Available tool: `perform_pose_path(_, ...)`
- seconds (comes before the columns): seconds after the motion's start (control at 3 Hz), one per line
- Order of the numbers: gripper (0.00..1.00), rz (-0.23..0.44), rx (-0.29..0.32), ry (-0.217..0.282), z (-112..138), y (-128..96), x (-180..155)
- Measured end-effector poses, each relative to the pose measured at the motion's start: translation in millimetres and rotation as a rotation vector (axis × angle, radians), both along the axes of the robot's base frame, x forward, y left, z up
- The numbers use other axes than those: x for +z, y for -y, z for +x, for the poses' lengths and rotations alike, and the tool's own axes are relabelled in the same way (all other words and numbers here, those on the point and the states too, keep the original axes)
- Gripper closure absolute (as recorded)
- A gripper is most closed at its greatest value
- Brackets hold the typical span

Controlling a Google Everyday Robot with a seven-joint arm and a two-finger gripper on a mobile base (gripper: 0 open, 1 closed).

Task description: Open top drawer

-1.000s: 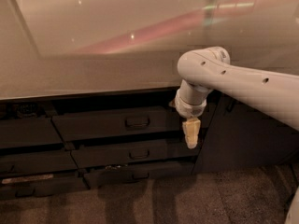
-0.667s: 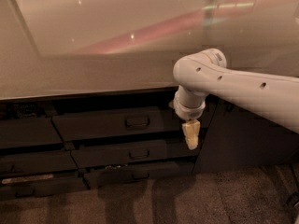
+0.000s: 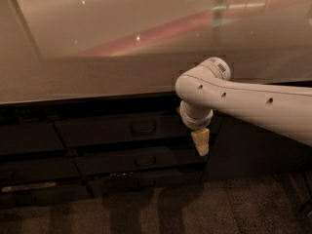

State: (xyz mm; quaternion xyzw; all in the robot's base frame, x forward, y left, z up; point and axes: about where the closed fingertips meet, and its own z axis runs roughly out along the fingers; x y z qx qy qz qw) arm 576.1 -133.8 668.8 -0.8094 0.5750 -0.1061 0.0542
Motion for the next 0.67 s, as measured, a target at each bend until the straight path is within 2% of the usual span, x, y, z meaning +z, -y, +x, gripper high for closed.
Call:
perform_pose_path(0.33,0.0,0.0,0.0,0.0,0,0,0)
perform_pose_path(0.67,0.0,0.004,-0.052,-0.069,14,28,-34)
